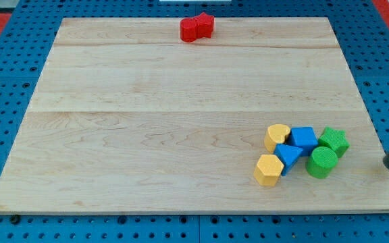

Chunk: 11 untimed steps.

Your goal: Slide the yellow hexagon slightly left

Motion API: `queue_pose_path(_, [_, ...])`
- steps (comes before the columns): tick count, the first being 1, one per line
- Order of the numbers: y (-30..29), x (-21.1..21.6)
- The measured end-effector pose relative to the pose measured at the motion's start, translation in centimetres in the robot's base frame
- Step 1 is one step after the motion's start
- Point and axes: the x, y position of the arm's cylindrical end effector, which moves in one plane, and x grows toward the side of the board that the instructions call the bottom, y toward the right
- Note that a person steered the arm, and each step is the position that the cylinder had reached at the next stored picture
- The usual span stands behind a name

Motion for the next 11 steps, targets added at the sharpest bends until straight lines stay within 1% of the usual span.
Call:
queue_pose_path(1, [-4.7,-1.6])
queue_pose_path(2, [-9.5,-1.6])
queue_pose_path(3, [-7.2,-1.3])
queue_pose_path(4, [-1.6,1.3])
queue_pose_path(5, [-5.2,5.3])
queue_pose_path(6, [-12.0,6.2])
queue_pose_path(7, [-13.8,2.2])
queue_pose_path(8, [-16.9,1.2])
queue_pose_path(9, [-18.5,2.2])
queue_pose_path(10, [-17.1,3.0])
queue_pose_path(11, [-20.9,4.8])
